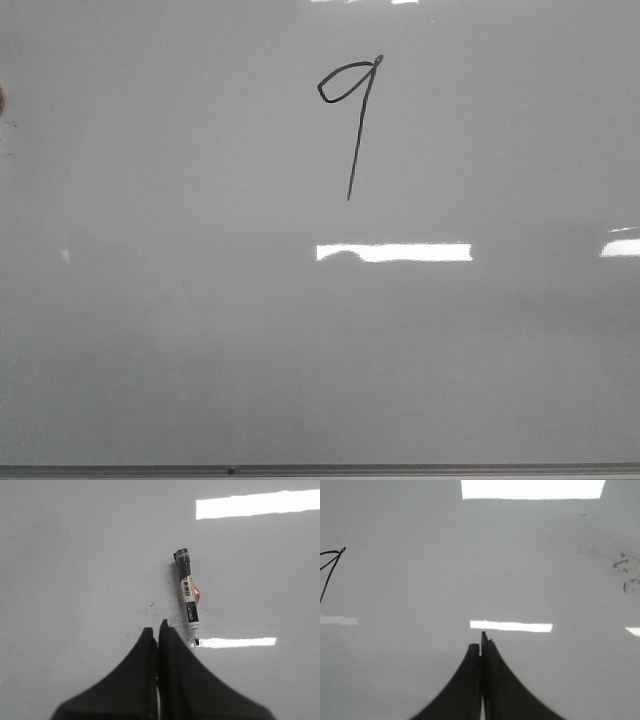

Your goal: Write number 9 on whiteboard

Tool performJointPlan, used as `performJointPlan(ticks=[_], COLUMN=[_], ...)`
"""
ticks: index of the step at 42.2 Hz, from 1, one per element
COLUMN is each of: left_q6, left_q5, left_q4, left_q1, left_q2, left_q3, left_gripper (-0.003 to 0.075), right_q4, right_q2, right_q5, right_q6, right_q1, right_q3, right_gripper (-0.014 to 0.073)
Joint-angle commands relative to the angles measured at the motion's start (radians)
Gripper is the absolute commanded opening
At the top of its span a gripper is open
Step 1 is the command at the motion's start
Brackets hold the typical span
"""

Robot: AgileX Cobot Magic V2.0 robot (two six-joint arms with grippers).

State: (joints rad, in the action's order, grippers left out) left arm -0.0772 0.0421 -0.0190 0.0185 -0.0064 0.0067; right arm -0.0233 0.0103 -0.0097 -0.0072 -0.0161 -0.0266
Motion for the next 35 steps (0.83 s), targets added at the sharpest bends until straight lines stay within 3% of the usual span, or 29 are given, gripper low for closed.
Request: performJointPlan(ticks=[1, 35], left_q6=[0.003, 0.003], left_q5=[0.084, 0.084], left_q4=[-0.008, -0.008], left_q1=[-0.007, -0.007], left_q2=[-0.02, -0.02], left_q3=[0.003, 0.003], left_gripper=[-0.0019, -0.0019], right_q4=[0.005, 0.005], right_q2=[0.019, 0.019], right_q5=[-0.094, -0.087], right_q6=[0.007, 0.007], right_q1=[0.002, 0.002], right_q3=[0.003, 0.003], right_gripper=[-0.0069, -0.0069])
